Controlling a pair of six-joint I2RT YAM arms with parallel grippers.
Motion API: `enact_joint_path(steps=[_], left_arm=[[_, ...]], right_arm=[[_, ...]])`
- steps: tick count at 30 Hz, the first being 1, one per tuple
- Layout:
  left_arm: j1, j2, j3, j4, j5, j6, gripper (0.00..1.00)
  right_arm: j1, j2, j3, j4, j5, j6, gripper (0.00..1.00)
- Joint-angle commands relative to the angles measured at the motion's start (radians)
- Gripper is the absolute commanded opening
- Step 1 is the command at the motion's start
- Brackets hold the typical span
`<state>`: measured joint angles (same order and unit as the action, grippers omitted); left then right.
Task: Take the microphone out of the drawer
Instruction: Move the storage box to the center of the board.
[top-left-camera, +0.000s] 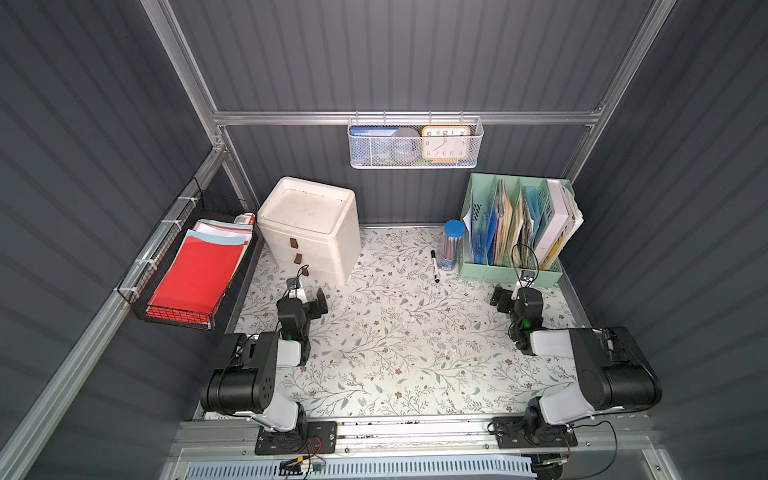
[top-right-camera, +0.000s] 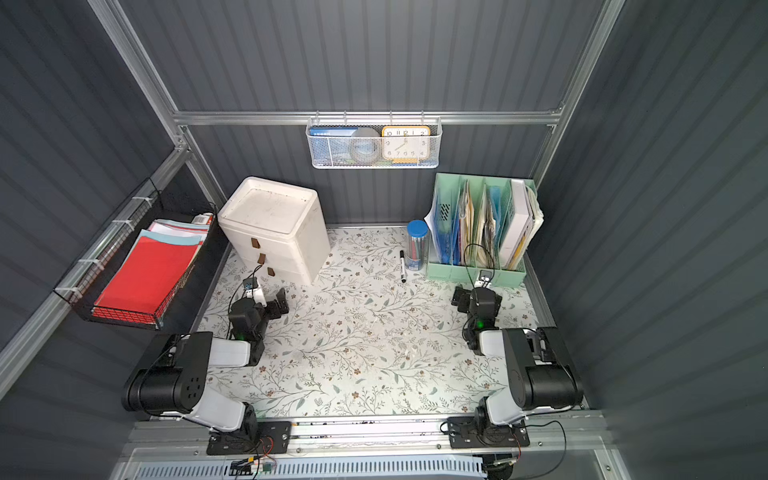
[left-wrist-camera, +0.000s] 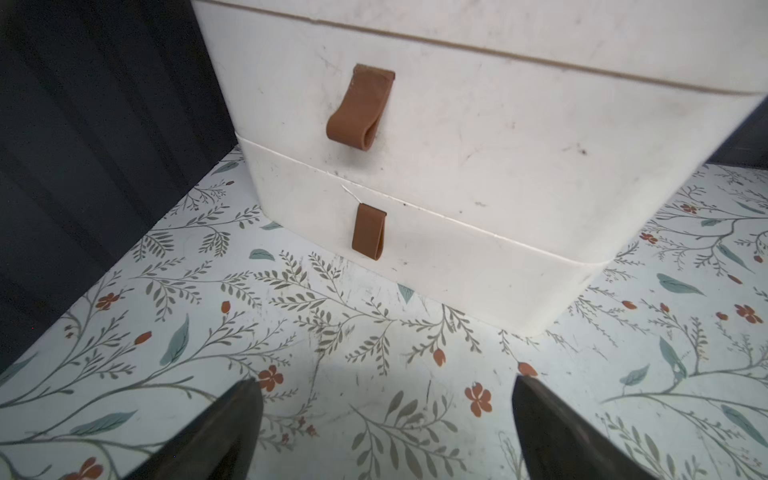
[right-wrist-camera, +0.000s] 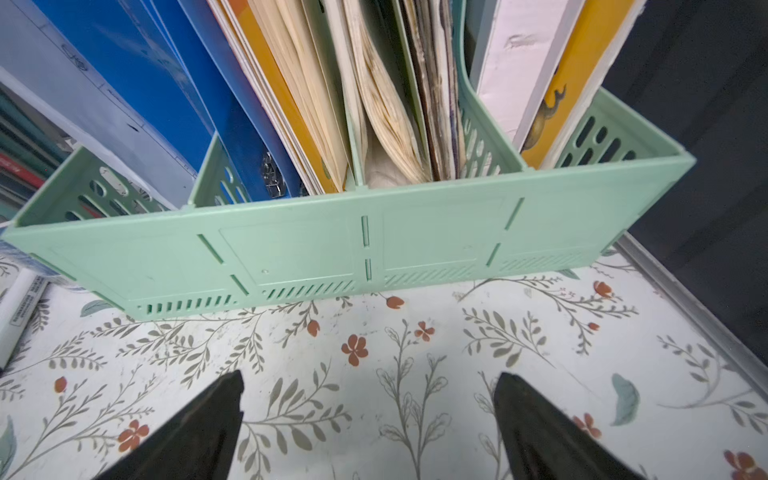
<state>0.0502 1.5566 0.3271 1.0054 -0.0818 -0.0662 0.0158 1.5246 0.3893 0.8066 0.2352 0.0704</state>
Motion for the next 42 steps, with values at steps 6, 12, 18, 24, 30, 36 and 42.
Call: enact_joint_path(steps=[6,12,18,24,30,36,42], left_arm=[[0.000,-0.001,0.016,-0.014,0.008,0.017,0.99],[0.000,0.000,0.018,-0.014,0.009,0.017,0.99],[-0.001,-0.003,0.011,-0.010,0.003,0.017,0.99],[-0.010,-0.105,0.079,-0.219,-0.028,0.007,0.99],[-0.044,-0.266,0.149,-0.491,-0.043,-0.039,0.99],[-0.149,-0.415,0.250,-0.783,-0.050,-0.140,0.99],[-0.163,-0.470,0.439,-0.987,-0.027,-0.281,0.99]], right_arm=[[0.003,-0.009,0.017,0.004,-0.002,0.004,0.99],[0.003,-0.009,0.017,0.003,0.000,0.004,0.99],[0.003,-0.009,0.017,0.003,-0.002,0.004,0.99],[0.003,-0.010,0.017,0.004,-0.001,0.004,0.99],[0.003,-0.009,0.017,0.003,-0.001,0.004,0.99],[0.003,-0.009,0.017,0.003,-0.001,0.005,0.99],[0.003,-0.009,0.017,0.003,-0.002,0.004,0.99]])
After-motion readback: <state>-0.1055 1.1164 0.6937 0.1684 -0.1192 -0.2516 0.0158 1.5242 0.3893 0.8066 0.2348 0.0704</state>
